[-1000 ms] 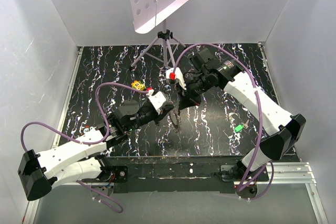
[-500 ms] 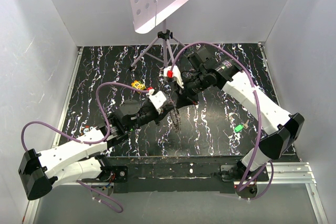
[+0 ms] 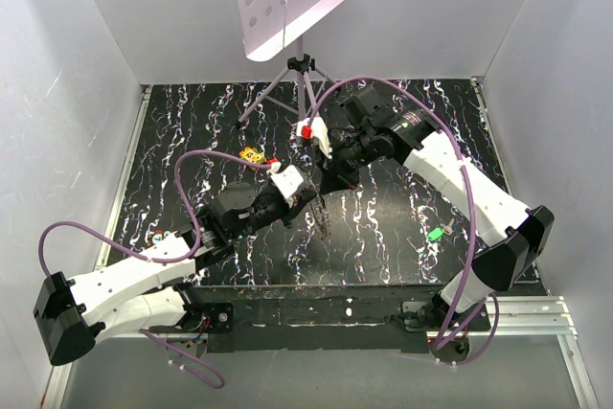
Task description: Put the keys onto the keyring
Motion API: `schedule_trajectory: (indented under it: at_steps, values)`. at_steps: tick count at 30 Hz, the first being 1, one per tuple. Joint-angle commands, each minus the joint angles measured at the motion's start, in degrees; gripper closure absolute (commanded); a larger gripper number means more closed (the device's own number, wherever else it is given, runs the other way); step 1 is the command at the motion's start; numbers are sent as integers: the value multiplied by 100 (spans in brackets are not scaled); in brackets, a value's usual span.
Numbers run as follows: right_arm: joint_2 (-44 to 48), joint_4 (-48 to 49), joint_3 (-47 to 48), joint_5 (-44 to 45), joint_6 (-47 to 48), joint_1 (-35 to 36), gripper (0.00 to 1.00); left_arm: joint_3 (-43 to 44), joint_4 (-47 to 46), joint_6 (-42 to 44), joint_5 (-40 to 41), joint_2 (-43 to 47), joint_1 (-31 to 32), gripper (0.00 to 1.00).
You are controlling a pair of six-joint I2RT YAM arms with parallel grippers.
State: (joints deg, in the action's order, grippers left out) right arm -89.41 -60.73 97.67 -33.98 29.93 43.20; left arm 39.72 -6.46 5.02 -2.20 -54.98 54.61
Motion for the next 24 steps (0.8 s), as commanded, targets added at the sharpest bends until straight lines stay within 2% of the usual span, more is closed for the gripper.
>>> schedule_trajectory:
  at_steps: [1, 24]
  values:
    - [72, 281, -98, 233, -207, 31, 99, -53, -233, -27, 61, 146, 41, 100]
    - [160, 316, -345, 128, -348, -110, 99, -325, -364, -53, 123, 497, 50, 100]
